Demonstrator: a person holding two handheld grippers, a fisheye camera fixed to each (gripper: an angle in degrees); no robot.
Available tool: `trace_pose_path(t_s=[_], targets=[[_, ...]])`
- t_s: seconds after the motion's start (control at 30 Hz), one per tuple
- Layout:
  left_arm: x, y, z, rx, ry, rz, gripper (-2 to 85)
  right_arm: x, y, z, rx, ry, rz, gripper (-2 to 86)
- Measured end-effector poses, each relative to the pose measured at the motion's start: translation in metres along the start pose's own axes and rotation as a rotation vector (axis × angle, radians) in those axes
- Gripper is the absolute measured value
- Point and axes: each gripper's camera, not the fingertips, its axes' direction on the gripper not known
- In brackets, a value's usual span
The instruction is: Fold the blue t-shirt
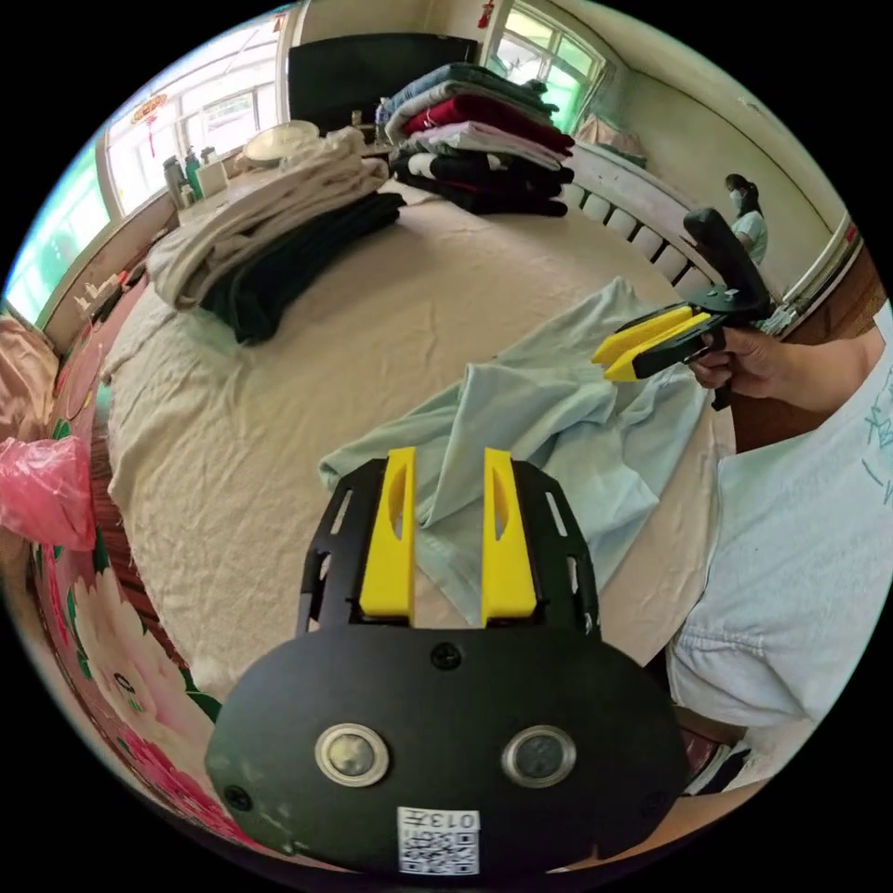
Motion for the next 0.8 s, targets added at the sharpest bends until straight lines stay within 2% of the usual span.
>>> trace_pose_path(t_s=[0.07, 0.13, 0.33, 0.4, 0.43, 0.47, 0.53, 0.67, 0.8], targets=[[-0.001, -0.009, 0.017, -0.112, 0.057, 0.027, 4.0, -0.002, -0.002, 0.012, -0.038, 0.003, -0.027, 8.5], [0.001, -0.012, 0.017, -0.134, 0.038, 0.044, 1.5, 0.0, -0.005, 0.028, -0.099, -0.015, -0.022, 6.7], [0.0, -0.014, -0.018, -0.139, 0.054, 0.078, 0.1, -0.025, 0.002, 0.011, -0.096, -0.023, -0.099, 3.5], [-0.006, -0.012, -0.012, -0.185, 0.078, 0.069, 0.1, -0.028, 0.009, 0.024, -0.154, 0.027, -0.112, 3.3], [-0.008, -0.011, 0.0, -0.27, 0.086, 0.065, 0.2, -0.026, 0.011, 0.032, -0.189, 0.04, -0.111, 3.3], [-0.01, -0.009, 0.001, -0.255, 0.086, 0.064, 0.3, -0.022, 0.018, 0.045, -0.251, 0.076, -0.096, 3.5], [-0.015, -0.006, -0.01, -0.202, 0.078, 0.012, 0.6, -0.024, 0.031, 0.044, -0.242, 0.079, -0.127, 3.8], [-0.009, 0.004, -0.04, -0.114, 0.062, 0.016, 1.5, -0.048, 0.047, 0.011, -0.107, 0.19, -0.232, 4.9], [0.001, -0.004, -0.053, -0.001, 0.117, 0.019, 1.5, -0.081, 0.039, 0.021, -0.097, 0.102, -0.31, 3.9]])
